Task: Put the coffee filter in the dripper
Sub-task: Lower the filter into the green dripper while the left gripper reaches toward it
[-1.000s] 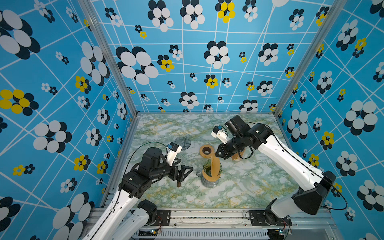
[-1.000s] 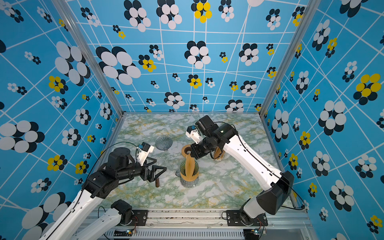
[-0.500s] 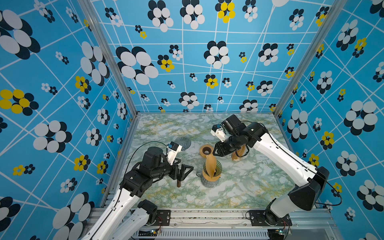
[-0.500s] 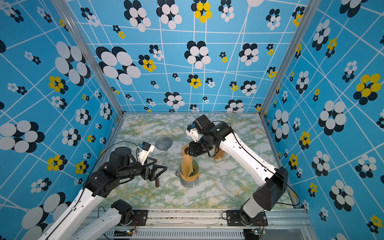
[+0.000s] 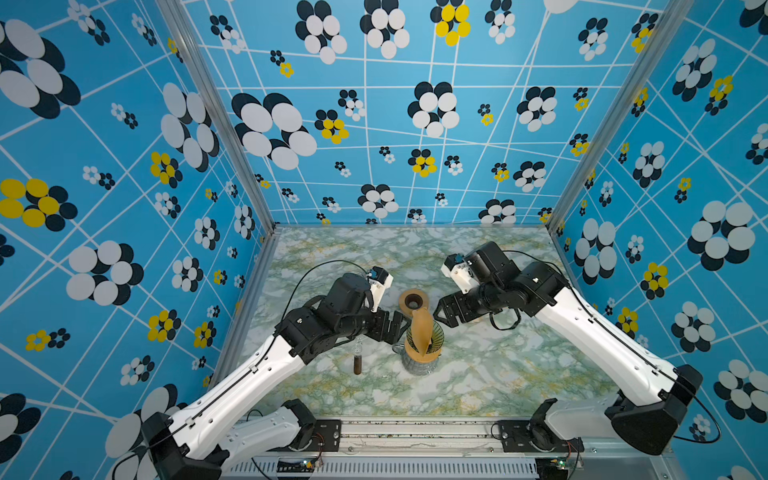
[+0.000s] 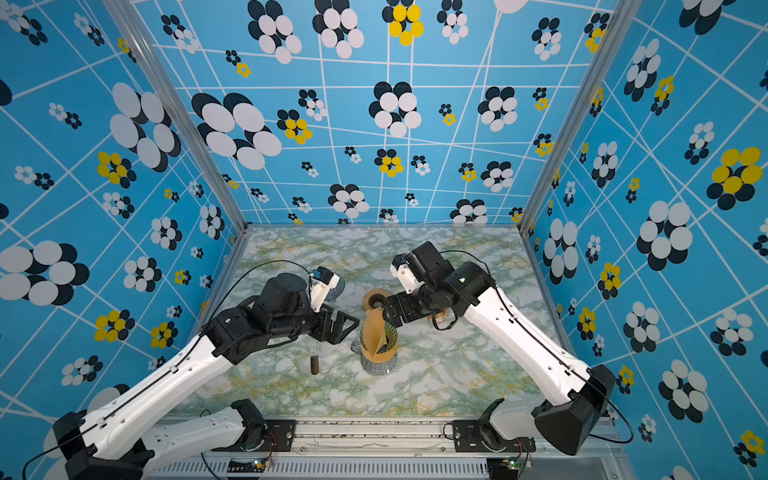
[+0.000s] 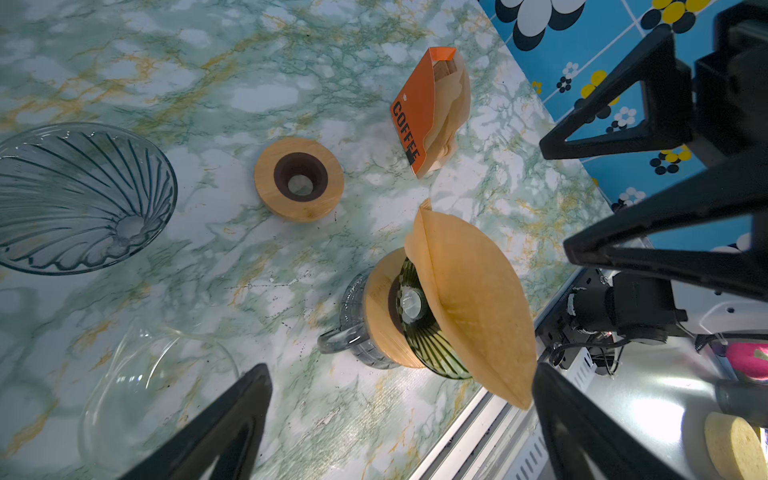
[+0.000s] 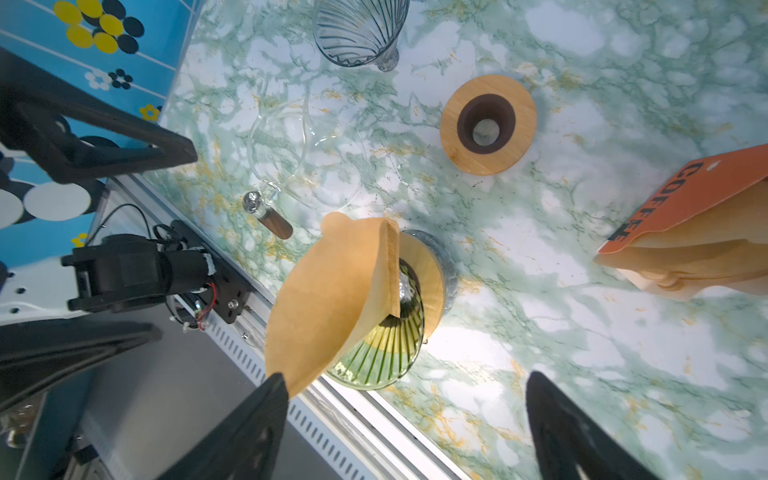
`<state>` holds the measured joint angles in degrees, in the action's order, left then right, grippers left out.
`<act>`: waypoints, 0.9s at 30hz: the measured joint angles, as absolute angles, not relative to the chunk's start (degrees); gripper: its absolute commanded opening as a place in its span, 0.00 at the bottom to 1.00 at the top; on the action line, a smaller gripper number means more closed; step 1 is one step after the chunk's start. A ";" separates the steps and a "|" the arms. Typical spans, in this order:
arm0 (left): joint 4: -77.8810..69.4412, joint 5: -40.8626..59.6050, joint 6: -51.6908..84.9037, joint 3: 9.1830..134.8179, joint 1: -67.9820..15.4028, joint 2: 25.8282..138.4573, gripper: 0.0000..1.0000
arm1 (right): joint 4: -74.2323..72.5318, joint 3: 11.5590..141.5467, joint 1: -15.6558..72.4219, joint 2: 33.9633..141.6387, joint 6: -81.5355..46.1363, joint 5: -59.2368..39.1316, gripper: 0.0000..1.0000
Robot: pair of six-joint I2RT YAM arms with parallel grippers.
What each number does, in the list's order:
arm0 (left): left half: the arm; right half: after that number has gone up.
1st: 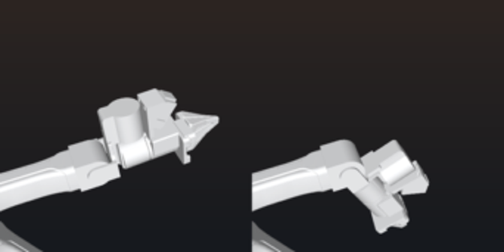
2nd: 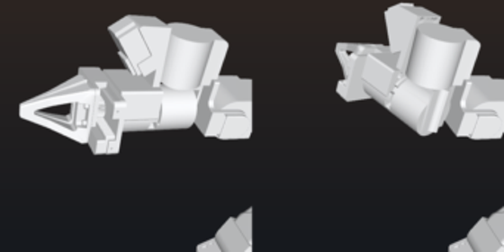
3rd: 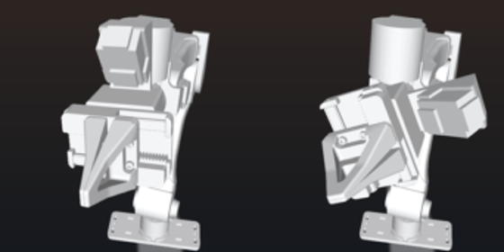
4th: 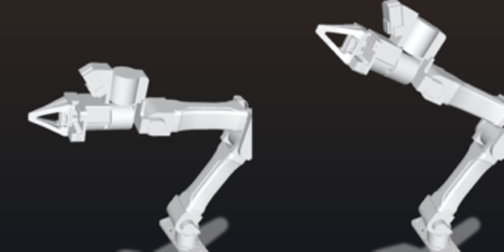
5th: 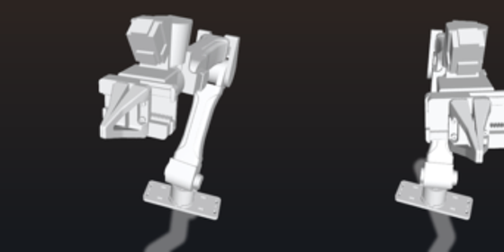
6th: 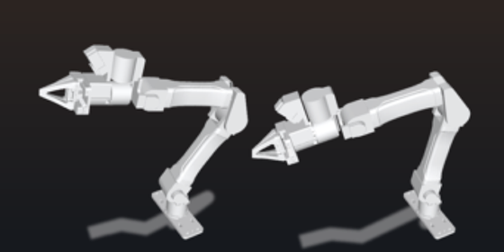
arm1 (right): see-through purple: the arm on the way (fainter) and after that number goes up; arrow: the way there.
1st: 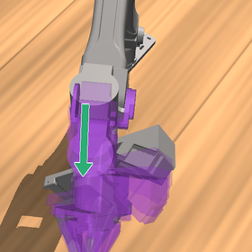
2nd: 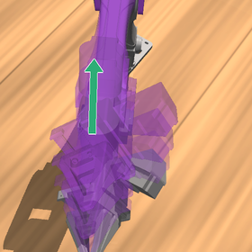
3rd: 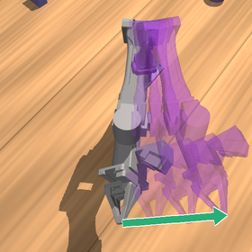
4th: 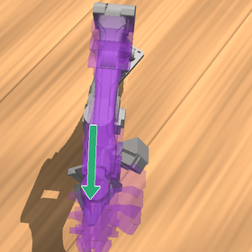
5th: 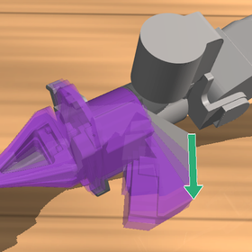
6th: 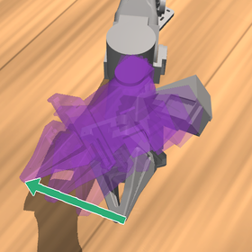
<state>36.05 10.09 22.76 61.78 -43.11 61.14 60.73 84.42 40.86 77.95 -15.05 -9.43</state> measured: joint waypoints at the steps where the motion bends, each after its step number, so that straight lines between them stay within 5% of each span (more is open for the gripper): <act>1: 36.07 9.04 23.57 62.24 -43.77 62.28 0.99 | 60.73 83.96 41.08 77.56 -15.42 -8.71 0.97; 27: 36.38 3.81 38.37 63.79 -48.53 72.66 0.99 | 58.48 83.40 46.50 83.88 -18.52 -0.30 0.96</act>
